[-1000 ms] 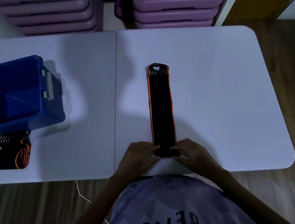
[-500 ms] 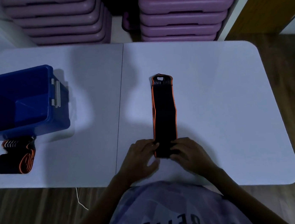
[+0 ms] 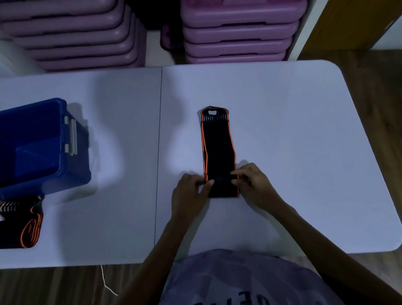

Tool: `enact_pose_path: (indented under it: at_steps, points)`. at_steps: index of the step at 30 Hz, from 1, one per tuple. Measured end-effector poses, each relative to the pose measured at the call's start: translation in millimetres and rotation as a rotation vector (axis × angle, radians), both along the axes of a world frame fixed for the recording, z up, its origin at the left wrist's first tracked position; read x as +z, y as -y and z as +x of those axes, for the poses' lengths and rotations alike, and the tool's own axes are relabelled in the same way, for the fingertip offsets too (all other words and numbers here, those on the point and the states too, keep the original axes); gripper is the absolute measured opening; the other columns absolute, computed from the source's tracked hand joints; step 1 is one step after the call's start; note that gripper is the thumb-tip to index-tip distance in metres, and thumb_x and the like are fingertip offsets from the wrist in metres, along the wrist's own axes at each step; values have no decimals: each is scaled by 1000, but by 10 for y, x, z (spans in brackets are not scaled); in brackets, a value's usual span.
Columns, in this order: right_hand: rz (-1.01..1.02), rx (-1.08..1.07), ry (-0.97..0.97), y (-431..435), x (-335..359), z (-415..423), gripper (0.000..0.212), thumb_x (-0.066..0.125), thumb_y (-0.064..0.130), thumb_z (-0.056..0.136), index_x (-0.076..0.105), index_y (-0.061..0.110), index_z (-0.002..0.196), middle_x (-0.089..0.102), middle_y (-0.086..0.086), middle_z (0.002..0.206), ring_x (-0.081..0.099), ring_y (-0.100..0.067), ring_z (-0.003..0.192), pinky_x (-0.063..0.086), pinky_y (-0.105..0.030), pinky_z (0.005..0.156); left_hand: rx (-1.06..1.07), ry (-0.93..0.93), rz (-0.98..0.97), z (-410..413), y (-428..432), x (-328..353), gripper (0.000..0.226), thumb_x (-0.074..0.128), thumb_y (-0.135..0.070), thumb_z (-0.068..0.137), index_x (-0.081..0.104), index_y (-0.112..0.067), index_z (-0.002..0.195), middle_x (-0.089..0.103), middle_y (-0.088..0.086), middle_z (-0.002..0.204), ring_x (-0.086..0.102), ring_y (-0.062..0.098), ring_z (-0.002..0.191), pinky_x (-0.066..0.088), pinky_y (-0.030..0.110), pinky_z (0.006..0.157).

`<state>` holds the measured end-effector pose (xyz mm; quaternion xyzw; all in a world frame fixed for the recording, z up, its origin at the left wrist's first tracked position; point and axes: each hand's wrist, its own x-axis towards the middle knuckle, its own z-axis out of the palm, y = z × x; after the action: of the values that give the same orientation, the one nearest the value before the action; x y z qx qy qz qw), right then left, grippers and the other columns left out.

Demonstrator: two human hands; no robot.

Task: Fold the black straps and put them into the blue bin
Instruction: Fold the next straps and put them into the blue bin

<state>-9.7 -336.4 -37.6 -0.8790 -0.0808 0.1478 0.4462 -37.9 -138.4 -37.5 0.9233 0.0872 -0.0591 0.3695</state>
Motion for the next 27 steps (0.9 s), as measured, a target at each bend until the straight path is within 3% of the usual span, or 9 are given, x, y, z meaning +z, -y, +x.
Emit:
enact_pose_path:
  at_steps: [3,8,12,15,19,21,23,25,27]
  points:
    - [45,-73,73,-53,-44,-1,21,58,25,88,62,16,106,56,2,99,55,-8,83,43,-16,75,-3,65,-66,61,16,13,32,59,-36,87,60,-18,114,56,-4,102,55,12,91,45,28,77]
    - [-172,209,221,133,-135,-132,48,67,39,81,56,25,126,61,3,126,53,-12,115,44,-24,93,-345,138,42,22,-178,-86,46,49,-46,84,62,-19,118,64,7,109,56,22,101,50,42,86]
    - [-157,288,227,195,-195,-94,51,71,34,79,58,22,126,65,-3,120,55,-17,108,45,-29,92,-596,202,212,-66,-402,-178,68,59,-57,72,51,-23,130,62,5,115,51,21,105,44,35,85]
    - [-90,278,176,167,-164,-38,46,68,38,80,63,20,121,65,0,110,54,-15,100,43,-22,89,-515,175,163,-63,-368,-179,57,52,-53,76,60,-21,122,66,7,103,56,26,96,46,38,79]
    - [-4,174,-29,58,32,43,16,64,18,88,70,5,96,57,3,90,51,-11,91,34,-3,78,-346,29,73,-36,-272,-124,43,47,-53,82,68,-22,104,61,0,87,53,20,86,37,32,72]
    - [19,92,-100,4,59,79,28,60,23,91,63,-2,80,58,-11,85,53,-20,85,36,-10,71,-236,-59,37,5,-221,-75,30,53,-48,87,60,-20,76,54,-3,75,51,18,75,36,31,66]
    - [50,-35,-152,-55,77,97,33,59,32,91,57,1,79,58,-7,76,54,-19,74,41,-23,69,-164,-120,9,44,-151,-45,45,48,-51,88,53,-13,64,52,2,68,51,21,67,38,34,63]
    - [48,-162,-155,-117,86,120,28,60,38,89,55,11,90,58,5,67,55,-14,68,43,-33,68,-47,-146,-41,86,-91,-27,53,45,-56,86,56,-8,67,55,6,68,55,24,67,44,36,64]
    - [-48,-179,-76,-190,112,133,28,58,41,90,50,18,104,60,7,67,59,-17,72,44,-35,67,109,-128,-123,124,-52,-4,40,52,-52,84,59,-12,82,60,4,80,59,23,77,48,37,72]
